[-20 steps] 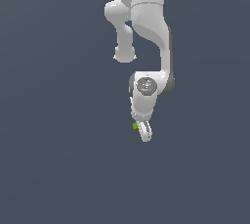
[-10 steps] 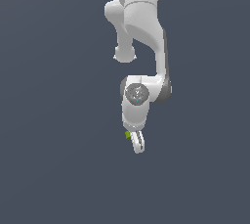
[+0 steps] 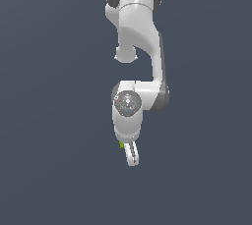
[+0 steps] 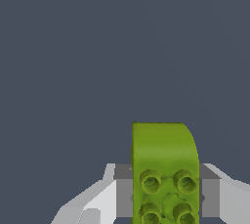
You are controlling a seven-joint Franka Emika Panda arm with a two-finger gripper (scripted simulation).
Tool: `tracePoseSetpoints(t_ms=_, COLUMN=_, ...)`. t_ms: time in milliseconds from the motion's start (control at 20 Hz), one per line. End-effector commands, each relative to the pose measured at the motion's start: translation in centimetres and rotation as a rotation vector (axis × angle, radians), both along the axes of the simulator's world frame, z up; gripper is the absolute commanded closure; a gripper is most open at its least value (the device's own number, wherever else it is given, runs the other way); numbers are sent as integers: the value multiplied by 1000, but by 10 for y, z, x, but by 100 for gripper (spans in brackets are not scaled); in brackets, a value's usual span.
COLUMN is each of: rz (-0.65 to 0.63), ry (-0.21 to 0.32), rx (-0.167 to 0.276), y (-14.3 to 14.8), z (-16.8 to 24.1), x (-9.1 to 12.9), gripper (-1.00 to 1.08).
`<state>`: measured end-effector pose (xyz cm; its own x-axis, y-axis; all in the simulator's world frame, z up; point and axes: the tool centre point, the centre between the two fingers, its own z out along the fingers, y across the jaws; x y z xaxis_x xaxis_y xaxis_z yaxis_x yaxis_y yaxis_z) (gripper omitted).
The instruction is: Pick up the object and move it to a goal position.
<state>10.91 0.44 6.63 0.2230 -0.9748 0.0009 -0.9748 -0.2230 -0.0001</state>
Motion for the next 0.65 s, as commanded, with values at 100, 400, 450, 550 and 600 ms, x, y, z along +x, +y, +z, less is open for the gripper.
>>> tracePoseSetpoints(t_ms=100, rz=1, ry=0, rx=0, y=-7, z=5, x=12, gripper=108)
tracePoseSetpoints(t_ms=400, rz=1, ry=0, rx=1, y=-11, z=7, x=20, gripper=108)
tracePoseSetpoints(t_ms=450, rz=1, ry=0, rx=1, y=-11, z=8, x=21, gripper=108)
tracePoseSetpoints(t_ms=550, rz=1, ry=0, rx=1, y=-12, z=8, x=21, gripper=108)
tracePoseSetpoints(t_ms=600, rz=1, ry=0, rx=1, y=-12, z=8, x=21, gripper=108)
